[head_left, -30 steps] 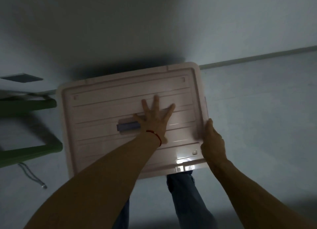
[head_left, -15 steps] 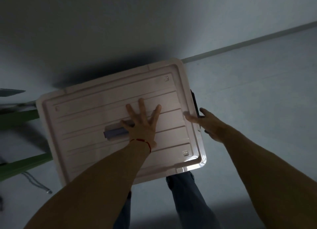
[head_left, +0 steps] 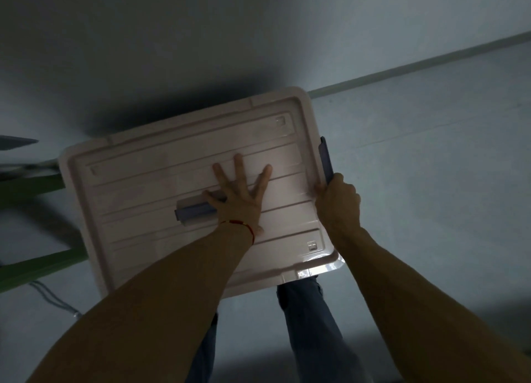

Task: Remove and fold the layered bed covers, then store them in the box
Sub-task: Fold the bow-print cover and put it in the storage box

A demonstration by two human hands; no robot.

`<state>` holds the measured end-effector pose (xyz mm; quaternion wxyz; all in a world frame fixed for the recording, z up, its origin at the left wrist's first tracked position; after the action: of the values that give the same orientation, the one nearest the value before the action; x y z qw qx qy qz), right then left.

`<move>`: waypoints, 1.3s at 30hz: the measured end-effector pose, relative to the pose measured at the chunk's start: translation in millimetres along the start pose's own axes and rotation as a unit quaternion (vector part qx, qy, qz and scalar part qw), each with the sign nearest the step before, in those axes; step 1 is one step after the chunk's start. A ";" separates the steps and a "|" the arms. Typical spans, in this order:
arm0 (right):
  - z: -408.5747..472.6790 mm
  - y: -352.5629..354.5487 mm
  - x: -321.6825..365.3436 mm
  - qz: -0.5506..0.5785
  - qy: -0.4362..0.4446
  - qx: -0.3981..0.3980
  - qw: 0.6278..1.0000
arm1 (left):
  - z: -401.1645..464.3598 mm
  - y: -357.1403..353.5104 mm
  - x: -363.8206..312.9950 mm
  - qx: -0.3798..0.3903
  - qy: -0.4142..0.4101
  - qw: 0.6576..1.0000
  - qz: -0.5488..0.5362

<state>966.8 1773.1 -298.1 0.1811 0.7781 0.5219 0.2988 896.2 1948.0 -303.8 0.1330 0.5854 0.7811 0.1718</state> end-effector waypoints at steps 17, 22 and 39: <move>-95.2 -143.9 149.0 -0.309 0.380 0.045 0.871 | -71.7 -82.0 200.7 -0.310 0.066 0.913 -0.256; -117.8 -222.6 212.1 -0.384 0.441 0.170 0.793 | -81.1 -115.9 304.9 -0.225 0.159 0.850 -0.448; -109.5 -234.4 236.5 -0.506 0.330 0.288 0.743 | -55.0 -148.6 350.9 -0.011 0.027 0.623 -0.782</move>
<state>795.5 2078.9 -289.3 -0.1101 0.2678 0.9274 0.2367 646.7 2240.7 -319.3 0.2031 -0.2521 0.9458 0.0276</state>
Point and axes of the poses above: each hand's wrist, its own z-axis towards the middle knuckle, its own y-axis out of the back of the hand, x = y × z, the point moved 2 cm from there along z, towards the middle knuckle, and after that the axes turned 14 degrees about x, right-handed, at the moved point
